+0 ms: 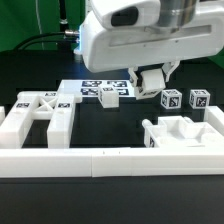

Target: Assemble chair

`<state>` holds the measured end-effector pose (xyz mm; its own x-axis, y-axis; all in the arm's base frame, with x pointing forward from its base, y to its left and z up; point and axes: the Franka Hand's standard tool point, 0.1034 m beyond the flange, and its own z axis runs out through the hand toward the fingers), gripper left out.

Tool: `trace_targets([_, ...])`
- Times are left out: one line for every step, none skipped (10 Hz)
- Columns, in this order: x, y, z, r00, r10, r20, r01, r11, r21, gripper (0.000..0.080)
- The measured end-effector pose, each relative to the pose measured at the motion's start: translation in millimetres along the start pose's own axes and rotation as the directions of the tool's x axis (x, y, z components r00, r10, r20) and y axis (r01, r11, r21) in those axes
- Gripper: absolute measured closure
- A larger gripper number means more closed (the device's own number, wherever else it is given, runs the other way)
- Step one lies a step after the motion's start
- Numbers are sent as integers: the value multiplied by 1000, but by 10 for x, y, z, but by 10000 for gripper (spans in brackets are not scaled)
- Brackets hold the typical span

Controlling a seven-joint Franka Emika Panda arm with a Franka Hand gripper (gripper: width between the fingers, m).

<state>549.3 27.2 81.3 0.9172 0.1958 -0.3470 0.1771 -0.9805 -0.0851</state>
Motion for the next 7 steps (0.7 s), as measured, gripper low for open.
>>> trace_targets([85,17,-25,996,3,-92,-4,1000,-9,512])
trace_targets([107,34,-38,985,2,-171,-6,1000,-23,512])
trace_targets([82,16,-91,980,-2,-197,-4,1000,-28,512])
trace_targets([171,8,-229,963,-8,-269,-3,999,-41,512])
trace_targets([232,-22,-357,941,-17,-337,-1,999,-54,512])
trace_targets([290,-36,-428,914,-28,-404,1,998,-68,512])
trace_targets([305,-2,-402,890,-31,-455,-5,997,-79,512])
